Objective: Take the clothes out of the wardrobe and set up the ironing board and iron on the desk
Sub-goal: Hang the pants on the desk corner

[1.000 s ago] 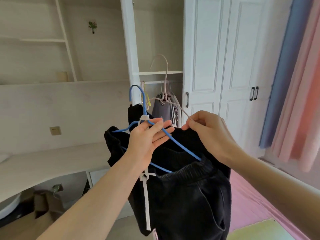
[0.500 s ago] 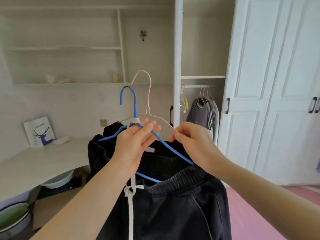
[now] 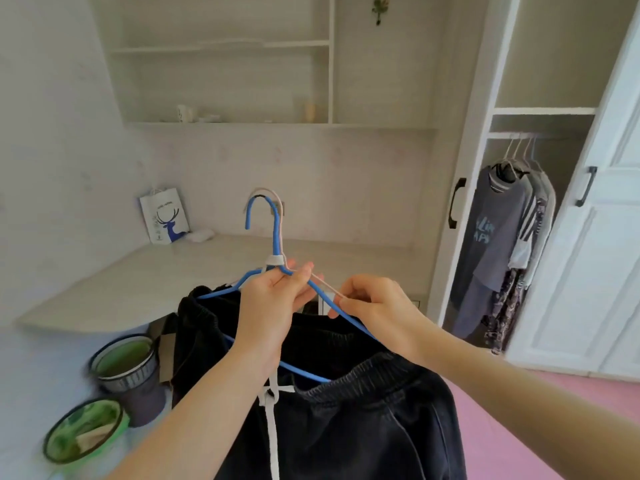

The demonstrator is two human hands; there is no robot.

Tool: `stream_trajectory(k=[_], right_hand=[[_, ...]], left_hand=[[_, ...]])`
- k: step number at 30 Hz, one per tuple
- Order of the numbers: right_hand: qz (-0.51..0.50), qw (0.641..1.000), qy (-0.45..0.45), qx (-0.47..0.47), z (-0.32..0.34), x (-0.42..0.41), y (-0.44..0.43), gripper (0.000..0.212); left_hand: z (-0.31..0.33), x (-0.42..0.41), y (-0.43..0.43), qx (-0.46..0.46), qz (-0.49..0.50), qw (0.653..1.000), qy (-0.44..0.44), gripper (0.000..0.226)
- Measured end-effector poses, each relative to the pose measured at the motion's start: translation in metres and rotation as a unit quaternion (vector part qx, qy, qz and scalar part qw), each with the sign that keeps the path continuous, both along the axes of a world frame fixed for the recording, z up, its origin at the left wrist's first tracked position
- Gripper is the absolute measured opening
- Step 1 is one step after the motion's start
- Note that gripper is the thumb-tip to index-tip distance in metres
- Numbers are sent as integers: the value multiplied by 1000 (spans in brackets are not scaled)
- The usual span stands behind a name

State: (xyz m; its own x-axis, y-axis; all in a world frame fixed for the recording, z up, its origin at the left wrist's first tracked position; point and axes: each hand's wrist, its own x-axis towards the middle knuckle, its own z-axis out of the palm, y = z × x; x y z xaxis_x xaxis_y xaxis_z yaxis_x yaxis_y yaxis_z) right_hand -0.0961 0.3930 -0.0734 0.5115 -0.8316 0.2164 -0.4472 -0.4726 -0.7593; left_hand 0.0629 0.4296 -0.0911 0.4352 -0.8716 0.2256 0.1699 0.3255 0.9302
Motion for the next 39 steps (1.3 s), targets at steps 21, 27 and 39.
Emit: stream_trajectory(k=[21,27,39], right_hand=[[19,996,82,1,-86,182,-88,18],[43,998,50,17,-90,223,-151,19],[123,991,41,18,-84,309,-285,28]], left_hand=[[-83,157,-65,99,61,984,-133,30],[-75,206,-108,123,-4,981,-149,22],[-79,361,-176,158,321,895,-266,11]])
